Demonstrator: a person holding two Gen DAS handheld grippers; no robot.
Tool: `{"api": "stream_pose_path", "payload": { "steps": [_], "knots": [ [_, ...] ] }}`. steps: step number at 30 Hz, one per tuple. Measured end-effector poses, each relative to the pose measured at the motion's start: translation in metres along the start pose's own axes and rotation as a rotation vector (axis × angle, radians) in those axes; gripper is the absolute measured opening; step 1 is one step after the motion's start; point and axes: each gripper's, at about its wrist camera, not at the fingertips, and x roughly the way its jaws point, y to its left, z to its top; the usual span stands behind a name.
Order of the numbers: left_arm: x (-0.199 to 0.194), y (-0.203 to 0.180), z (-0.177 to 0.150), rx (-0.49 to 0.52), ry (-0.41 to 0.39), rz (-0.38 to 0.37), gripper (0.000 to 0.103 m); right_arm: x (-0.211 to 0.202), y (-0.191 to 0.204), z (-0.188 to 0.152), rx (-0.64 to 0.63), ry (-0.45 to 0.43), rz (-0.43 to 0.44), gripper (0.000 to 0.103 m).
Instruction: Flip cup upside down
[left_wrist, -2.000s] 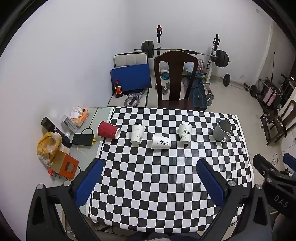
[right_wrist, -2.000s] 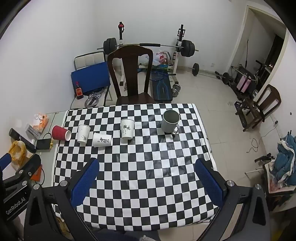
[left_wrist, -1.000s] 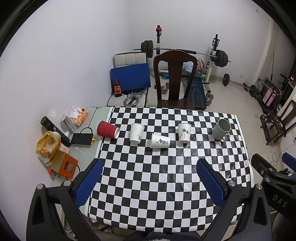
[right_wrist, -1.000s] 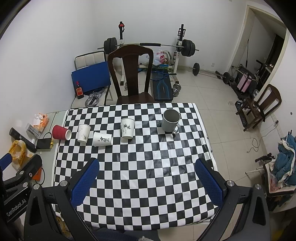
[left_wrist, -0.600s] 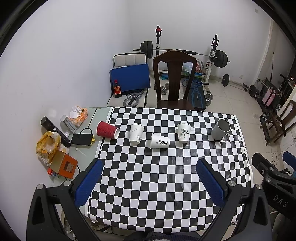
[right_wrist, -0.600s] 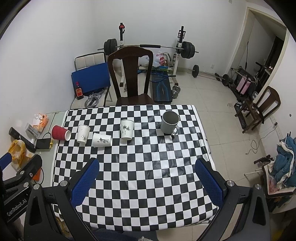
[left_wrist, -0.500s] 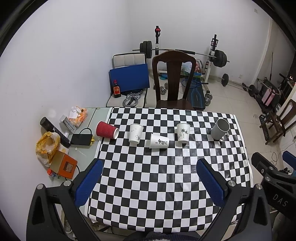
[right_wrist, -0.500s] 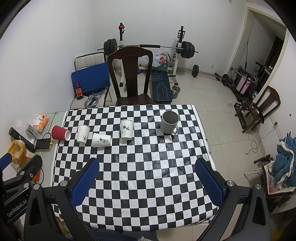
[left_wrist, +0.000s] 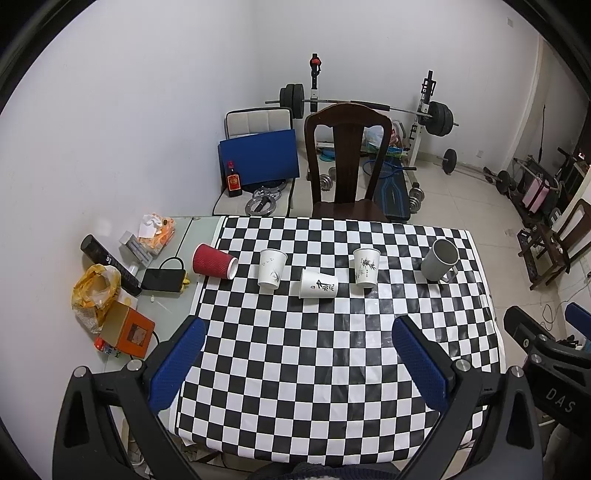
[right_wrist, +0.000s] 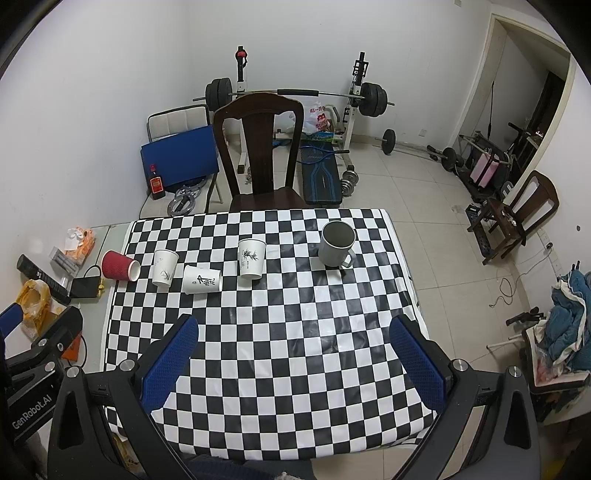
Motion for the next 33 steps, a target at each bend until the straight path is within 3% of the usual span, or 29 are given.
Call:
{"api": "stream_pose_path", "payload": {
  "steps": [33],
  "knots": [
    [-0.0002, 0.0003, -0.0005, -0.001, -0.005, 0.0, 0.103, -0.0003, 0.0003, 0.0002, 0.0, -0.007, -0.005, 0.103]
  ]
}}
